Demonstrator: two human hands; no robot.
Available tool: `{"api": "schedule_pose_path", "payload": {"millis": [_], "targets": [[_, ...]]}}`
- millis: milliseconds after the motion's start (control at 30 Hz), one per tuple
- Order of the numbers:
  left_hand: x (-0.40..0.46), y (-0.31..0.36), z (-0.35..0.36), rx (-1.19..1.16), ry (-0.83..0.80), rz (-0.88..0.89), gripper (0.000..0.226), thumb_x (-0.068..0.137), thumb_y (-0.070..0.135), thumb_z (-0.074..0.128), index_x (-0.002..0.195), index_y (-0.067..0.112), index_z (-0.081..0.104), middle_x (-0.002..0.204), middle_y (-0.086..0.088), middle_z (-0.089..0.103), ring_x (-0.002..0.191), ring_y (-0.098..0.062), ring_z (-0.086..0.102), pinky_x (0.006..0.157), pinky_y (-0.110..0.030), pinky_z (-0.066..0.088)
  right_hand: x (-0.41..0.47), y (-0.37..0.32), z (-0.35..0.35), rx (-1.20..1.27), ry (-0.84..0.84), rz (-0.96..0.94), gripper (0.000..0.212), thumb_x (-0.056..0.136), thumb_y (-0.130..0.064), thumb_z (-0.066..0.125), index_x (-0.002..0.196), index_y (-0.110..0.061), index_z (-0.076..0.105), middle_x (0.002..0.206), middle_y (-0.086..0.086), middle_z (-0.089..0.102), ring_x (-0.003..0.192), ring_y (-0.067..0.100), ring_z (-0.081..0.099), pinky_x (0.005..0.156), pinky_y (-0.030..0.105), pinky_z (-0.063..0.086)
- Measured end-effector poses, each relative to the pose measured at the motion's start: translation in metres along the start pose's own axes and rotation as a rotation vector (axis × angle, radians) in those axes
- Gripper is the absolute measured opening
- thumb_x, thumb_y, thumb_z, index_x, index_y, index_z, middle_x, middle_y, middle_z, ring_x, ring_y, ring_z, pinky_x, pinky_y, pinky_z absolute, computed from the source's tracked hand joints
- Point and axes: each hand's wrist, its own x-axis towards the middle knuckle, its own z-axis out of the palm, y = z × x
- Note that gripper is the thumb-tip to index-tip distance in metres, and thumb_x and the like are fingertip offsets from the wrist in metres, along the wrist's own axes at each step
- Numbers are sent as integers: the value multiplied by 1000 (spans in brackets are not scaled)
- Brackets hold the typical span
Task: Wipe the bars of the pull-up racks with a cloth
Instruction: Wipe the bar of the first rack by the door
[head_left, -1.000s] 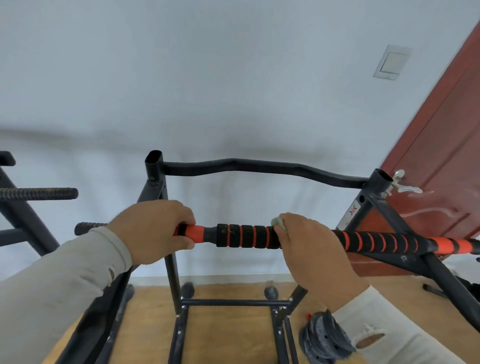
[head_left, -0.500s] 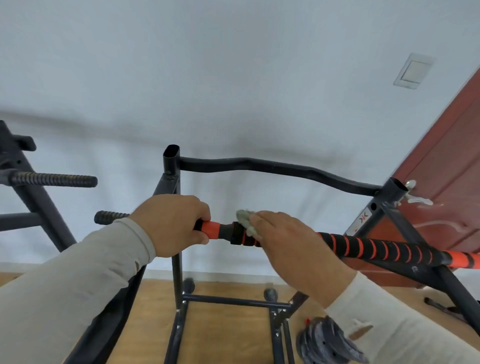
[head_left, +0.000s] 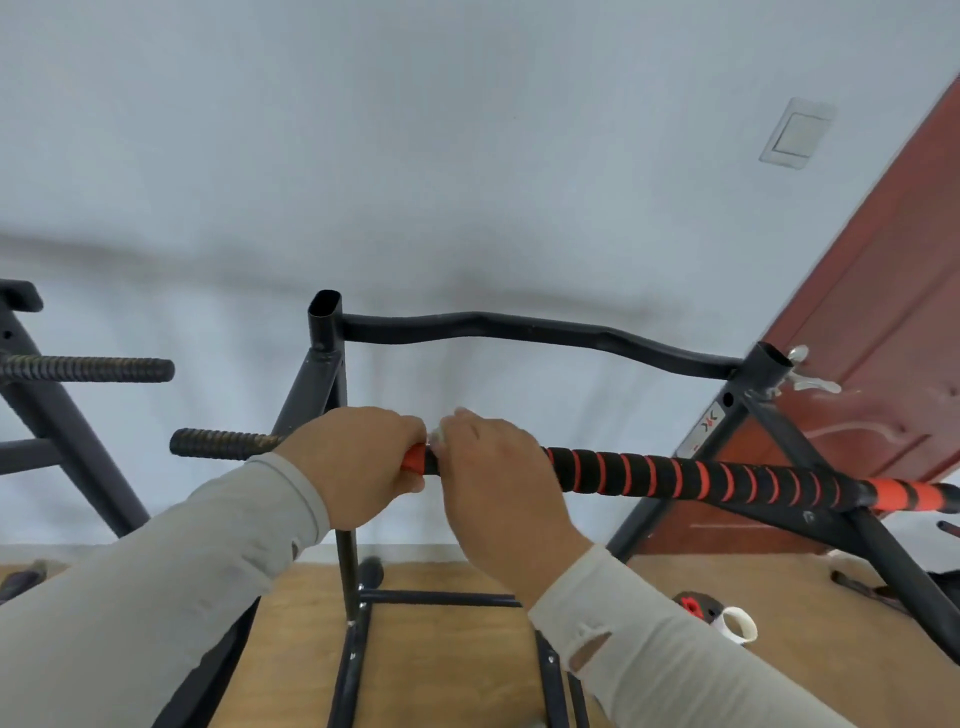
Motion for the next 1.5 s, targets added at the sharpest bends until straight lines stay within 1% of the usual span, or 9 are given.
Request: {"api": "schedule_pose_path", "payload": {"millis": [267,400,533,767,900,1133,1233,1333,1500], "targets": [[-2,-1,-3,-28,-15,-3,12,97,47,56,96,36,51,81,10,60,76,-8,59,75,-22,48,-17,42,-21,-69,-94,-254,56,89,-5,64,144,-8,51,139,11,61,121,27,61,101,42,53],[-2,-2,-5,-53,-29,-19,11,97,46,56,95,36,50,80,9,60,74,-8,59,72,-22,47,-31,89,-48,-248,-184,-119,57,85,-5,65,139,-21,54,128,-2,65,105,19,63,92,34,54],[-3,1,-3,-46,-23,-26,12,98,45,54,99,34,49,83,9,59,74,-9,59,68,-22,44,-32,112,-76,-338,-259,117,32,85,-14,64,97,-37,46,78,-13,50,71,9,52,65,25,41],[1,11,0,33,76,31,9,101,44,50,100,35,53,85,12,60,77,-7,58,75,-23,49,-14,16,-18,-44,-45,96,17,84,-11,63,91,-24,54,73,-10,45,64,13,47,66,28,38],[6,6,0,55,89,41,25,100,51,46,79,37,43,75,14,58,68,-5,56,67,-17,41,-11,-6,3,87,86,-35,22,93,-11,55,114,-13,61,113,7,70,98,27,66,100,42,48],[3,8,-5,-12,9,0,11,100,48,50,106,42,56,80,14,63,74,-4,60,73,-20,50,-40,69,-38,-42,-36,-189,65,91,-3,54,151,-25,44,145,-4,58,130,16,56,111,37,45],[4,8,-4,-5,2,-12,13,100,46,49,107,38,57,80,12,63,72,-6,60,70,-19,49,-56,115,-61,-233,-139,-6,68,83,-5,66,140,-39,51,121,-13,69,100,13,65,94,33,55],[3,9,-2,-15,1,-13,14,101,44,50,108,36,58,82,11,64,74,-6,61,74,-23,53,-59,141,-77,-412,-227,298,39,65,-12,84,95,-27,63,73,-5,63,62,20,58,59,33,53],[3,11,-4,-20,14,-9,12,101,43,50,106,35,58,83,10,64,73,-7,61,73,-22,52,-36,67,-47,-207,-137,177,23,87,-9,58,99,-28,58,80,-9,55,68,13,57,65,32,56]]}}
